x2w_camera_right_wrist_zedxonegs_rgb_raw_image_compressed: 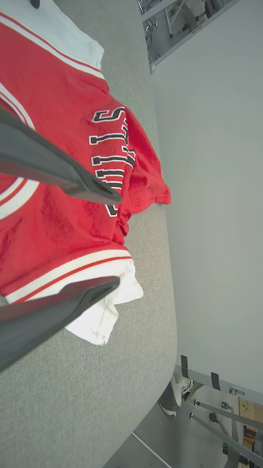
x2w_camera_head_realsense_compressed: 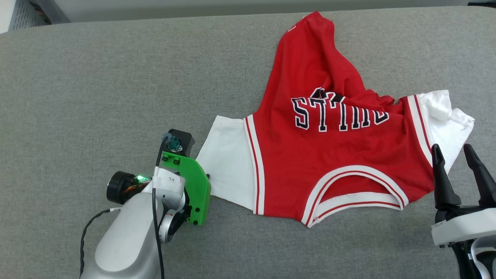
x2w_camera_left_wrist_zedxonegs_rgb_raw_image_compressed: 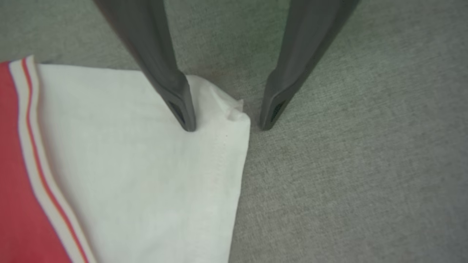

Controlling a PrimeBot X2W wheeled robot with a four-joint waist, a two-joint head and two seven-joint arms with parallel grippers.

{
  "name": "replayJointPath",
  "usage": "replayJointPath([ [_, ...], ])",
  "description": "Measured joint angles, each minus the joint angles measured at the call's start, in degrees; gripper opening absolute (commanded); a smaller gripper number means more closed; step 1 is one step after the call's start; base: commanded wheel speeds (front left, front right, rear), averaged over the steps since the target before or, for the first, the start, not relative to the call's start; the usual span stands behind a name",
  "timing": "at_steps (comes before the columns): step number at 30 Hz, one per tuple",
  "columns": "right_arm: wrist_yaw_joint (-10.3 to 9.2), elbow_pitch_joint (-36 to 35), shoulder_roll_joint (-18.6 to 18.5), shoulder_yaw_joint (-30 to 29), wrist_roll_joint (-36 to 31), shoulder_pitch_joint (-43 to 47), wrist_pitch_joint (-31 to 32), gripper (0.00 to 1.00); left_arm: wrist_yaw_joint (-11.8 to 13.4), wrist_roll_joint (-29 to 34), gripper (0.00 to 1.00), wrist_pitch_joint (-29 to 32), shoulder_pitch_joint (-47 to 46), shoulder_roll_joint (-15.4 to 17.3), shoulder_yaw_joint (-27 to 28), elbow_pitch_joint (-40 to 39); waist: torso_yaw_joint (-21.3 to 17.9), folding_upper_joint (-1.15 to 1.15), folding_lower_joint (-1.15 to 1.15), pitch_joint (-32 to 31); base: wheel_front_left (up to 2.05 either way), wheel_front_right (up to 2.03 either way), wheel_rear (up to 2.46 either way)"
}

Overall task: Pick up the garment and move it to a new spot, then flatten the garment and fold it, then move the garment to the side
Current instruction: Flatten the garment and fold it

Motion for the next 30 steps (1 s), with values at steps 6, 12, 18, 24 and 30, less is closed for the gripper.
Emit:
replayJointPath([
  [6, 0.0, 0.0, -0.2, -0.7, -0.1, -0.4, 0.6, 1.0, 0.1, -2.2, 0.0, -1.8, 0.4, -0.6, 1.2, 0.8, 0.9, 0.0, 0.0, -0.9, 0.0, 0.0, 0.0],
  [12, 0.0, 0.7, -1.1, -1.1, -0.1, -0.2, 3.9, 1.0, 2.4, -4.2, 0.0, -3.6, 4.5, 1.0, 4.9, -2.2, 2.0, 0.0, 0.0, -3.2, 0.0, 0.0, 0.0],
  [18, 0.0, 2.9, -3.5, -1.9, 0.0, 1.7, 12.8, 1.0, 4.0, -7.0, 0.0, -1.4, 11.2, 5.3, 8.5, -10.5, 3.8, 0.0, 0.0, -5.7, 0.0, 0.0, 0.0],
  [24, 0.0, 2.7, -6.8, -1.4, 1.1, 1.5, 25.3, 1.0, 5.5, -8.7, 0.0, 1.1, 17.6, 7.3, 10.0, -20.3, 6.0, 0.0, 0.0, -6.8, 0.0, 0.0, 0.0],
  [30, 0.0, 4.0, -9.6, -3.8, 1.7, -2.7, 44.1, 1.0, 6.6, -10.0, 0.0, 1.6, 20.3, 7.7, 10.8, -27.1, 7.5, 0.0, 0.0, -5.9, 0.0, 0.0, 0.0],
])
